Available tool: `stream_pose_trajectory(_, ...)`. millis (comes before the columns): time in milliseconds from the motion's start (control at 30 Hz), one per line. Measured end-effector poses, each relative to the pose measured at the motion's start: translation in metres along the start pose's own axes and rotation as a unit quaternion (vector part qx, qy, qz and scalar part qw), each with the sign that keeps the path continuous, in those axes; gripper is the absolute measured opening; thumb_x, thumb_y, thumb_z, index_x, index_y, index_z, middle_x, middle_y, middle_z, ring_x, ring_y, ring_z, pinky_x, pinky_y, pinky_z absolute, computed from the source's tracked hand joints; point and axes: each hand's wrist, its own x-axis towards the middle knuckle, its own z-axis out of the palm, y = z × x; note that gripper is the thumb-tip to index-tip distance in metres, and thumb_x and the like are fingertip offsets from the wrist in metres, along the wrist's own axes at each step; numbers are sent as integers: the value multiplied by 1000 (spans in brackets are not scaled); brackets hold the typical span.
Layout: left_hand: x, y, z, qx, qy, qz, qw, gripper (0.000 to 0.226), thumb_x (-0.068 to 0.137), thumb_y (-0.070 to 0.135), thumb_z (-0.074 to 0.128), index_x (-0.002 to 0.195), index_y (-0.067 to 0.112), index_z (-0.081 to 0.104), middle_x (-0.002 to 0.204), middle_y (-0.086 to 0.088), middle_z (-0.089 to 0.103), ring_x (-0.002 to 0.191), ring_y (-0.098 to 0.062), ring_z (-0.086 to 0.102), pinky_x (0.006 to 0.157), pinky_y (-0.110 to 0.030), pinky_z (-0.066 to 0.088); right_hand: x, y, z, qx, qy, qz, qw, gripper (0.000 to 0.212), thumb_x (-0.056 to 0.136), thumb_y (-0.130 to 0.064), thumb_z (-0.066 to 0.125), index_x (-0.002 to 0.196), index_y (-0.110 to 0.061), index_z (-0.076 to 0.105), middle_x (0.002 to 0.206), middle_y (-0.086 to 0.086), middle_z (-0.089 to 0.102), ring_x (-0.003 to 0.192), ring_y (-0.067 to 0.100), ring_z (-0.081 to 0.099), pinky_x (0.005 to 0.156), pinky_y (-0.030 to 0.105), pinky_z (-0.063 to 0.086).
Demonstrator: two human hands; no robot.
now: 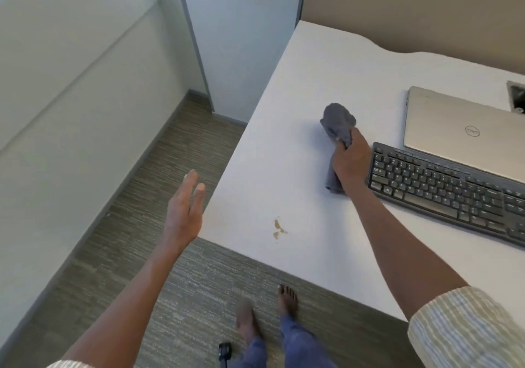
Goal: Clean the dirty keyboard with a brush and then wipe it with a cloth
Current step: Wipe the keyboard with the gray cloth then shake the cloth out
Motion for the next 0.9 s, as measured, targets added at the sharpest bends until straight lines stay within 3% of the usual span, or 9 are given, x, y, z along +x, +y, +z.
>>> stream_pose_trajectory(100, -1, -5, 3, -28, -6, -7, 1000, 52, 110, 29, 38, 156, 6, 35, 161, -4, 32, 152, -13, 23, 113, -1, 13, 32, 18, 19, -119, -133, -10, 984, 50, 97, -31, 49, 143, -14, 40, 148, 16, 40, 133, 34, 41, 104, 43, 39)
stream_pose_trajectory(167, -3, -9, 2, -43, -9, -15, 999, 52, 110, 29, 37, 157, 7, 33, 160, 3, 29, 153, -12, 21, 114, -3, 12, 41, 10, 37, -165, -173, -66, 969, 61, 98, -37, 49, 152, -17, 30, 159, 14, 26, 143, 32, 29, 113, 45, 31)
stream_pose_trajectory(267, -6, -17, -2, -57, -6, -31, 998, 52, 110, 31, 36, 157, 7, 31, 163, 0, 27, 153, -9, 19, 118, -7, 12, 31, -20, 62, -164, -231, -138, 949, 61, 98, -33, 52, 153, -21, 30, 161, 7, 25, 146, 24, 27, 117, 37, 26)
stream_pose_trajectory(433, -15, -21, -11, -50, -2, -46, 998, 56, 109, 35, 33, 158, 9, 30, 165, 0, 25, 153, -8, 18, 117, -5, 11, -43, -57, 80, 2, -314, -275, 909, 51, 88, -5, 52, 138, -11, 56, 145, 9, 52, 136, 17, 44, 117, 28, 29)
stream_pose_trajectory(533, -22, -24, -15, -50, 2, -45, 998, 55, 109, 36, 33, 158, 9, 31, 164, -1, 27, 153, -9, 20, 118, -7, 12, -70, -61, 61, 57, -357, -233, 903, 48, 90, 1, 52, 134, -17, 61, 131, 0, 63, 121, 4, 54, 105, 18, 39)
stream_pose_trajectory(633, -30, -29, -17, -58, 8, -41, 997, 58, 109, 44, 32, 158, 13, 33, 163, 2, 30, 152, -7, 23, 124, -21, 17, -81, -57, 30, 71, -292, -133, 945, 50, 87, -1, 54, 129, -25, 64, 115, -6, 71, 100, 5, 62, 85, 19, 44)
stream_pose_trajectory(733, -40, -33, -17, -69, 15, -46, 996, 56, 109, 43, 33, 157, 14, 34, 162, 2, 32, 151, -8, 25, 125, -27, 19, -97, -40, -5, 15, -170, -82, 982, 50, 91, -4, 55, 135, -28, 59, 120, -7, 68, 99, 6, 59, 80, 15, 38)
stream_pose_trajectory(833, -48, -35, -20, -74, 9, -50, 996, 59, 107, 44, 33, 158, 13, 33, 163, 0, 31, 152, -8, 24, 122, -16, 17, -136, -17, -23, -47, -117, -21, 992, 50, 95, -6, 53, 142, -23, 51, 139, 1, 57, 123, 19, 55, 99, 27, 42)
stream_pose_trajectory(900, -52, -35, -23, -74, 13, -50, 996, 60, 107, 44, 33, 158, 13, 32, 164, 0, 30, 152, -9, 23, 118, -8, 16, -164, -8, -15, -96, -99, -8, 990, 54, 94, -9, 55, 147, -20, 44, 152, 5, 42, 140, 25, 39, 115, 39, 33)
